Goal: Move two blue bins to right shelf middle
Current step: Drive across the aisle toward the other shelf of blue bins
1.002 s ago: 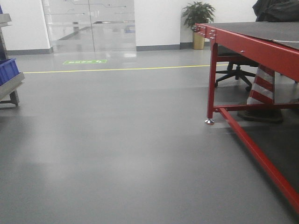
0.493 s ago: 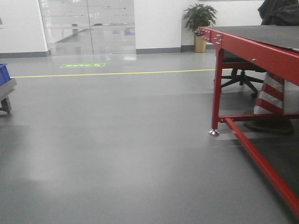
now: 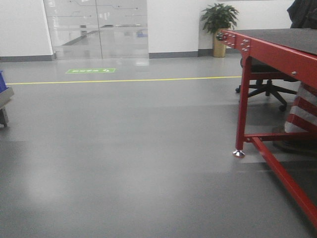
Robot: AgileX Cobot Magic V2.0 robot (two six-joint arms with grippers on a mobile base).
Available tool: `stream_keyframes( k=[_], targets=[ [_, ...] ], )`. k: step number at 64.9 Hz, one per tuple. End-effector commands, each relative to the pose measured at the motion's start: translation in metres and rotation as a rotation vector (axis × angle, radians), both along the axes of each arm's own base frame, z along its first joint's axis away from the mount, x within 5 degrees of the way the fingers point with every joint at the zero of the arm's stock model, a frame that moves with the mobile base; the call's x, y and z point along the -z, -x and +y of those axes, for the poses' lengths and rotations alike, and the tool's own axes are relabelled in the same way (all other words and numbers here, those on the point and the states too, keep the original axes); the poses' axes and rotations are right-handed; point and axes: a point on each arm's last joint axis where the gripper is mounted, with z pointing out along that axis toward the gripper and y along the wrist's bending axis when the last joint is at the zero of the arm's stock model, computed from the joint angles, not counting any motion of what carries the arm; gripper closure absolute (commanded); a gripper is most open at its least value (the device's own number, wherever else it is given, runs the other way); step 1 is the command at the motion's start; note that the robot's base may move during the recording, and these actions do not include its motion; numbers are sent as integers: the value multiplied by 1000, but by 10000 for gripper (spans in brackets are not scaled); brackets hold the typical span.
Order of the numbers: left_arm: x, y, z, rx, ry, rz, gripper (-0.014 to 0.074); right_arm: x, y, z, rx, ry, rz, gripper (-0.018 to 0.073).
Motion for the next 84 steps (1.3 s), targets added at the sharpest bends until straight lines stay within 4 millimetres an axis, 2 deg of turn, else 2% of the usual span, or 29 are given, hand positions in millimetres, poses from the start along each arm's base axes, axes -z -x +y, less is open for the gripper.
stream_keyframes(
  k=[1,84],
  targets=[
    [-21,10,-1,19,123,-100,707,-16,5,2,-37,-38,-110,713],
    [-21,10,-1,19,123,-100,707,-16,5,2,-37,-39,-112,713]
  ],
)
